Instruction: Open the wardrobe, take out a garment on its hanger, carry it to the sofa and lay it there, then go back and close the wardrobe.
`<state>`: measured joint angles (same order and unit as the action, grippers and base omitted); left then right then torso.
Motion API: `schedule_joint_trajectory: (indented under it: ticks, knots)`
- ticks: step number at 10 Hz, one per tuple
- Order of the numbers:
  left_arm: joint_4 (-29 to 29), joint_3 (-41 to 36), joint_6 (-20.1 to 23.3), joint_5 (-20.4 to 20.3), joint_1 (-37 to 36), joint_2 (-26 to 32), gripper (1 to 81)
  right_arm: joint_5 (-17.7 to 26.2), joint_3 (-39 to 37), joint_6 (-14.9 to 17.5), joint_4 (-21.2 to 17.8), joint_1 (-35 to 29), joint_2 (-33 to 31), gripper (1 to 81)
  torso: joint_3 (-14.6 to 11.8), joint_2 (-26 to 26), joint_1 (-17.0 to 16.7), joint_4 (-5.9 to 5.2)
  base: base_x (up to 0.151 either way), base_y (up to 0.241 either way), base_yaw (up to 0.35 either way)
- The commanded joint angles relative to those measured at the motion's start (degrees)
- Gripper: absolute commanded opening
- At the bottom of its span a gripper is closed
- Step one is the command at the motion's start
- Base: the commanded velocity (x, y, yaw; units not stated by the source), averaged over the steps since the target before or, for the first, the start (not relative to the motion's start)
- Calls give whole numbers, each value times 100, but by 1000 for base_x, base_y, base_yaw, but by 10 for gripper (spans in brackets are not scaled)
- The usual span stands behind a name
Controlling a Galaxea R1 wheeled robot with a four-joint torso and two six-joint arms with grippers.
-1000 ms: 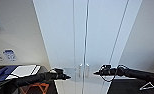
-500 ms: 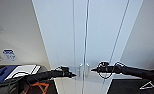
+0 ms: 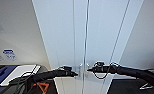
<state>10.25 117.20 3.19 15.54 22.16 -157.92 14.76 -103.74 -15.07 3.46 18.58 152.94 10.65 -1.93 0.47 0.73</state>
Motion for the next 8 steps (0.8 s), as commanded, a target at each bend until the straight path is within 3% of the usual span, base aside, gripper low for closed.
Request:
schedule_joint_trajectory:
  ticks: [1,8]
  knots:
    - [47,58,41,107,-946,-143,811,18,-292,-14,-12,-956,246,811,0,0,0,0,0,0,0]
    - [12,339,41,54,-946,-469,811,35,-1332,-14,5,-1237,951,811,5,5,2,0,0,0,0]
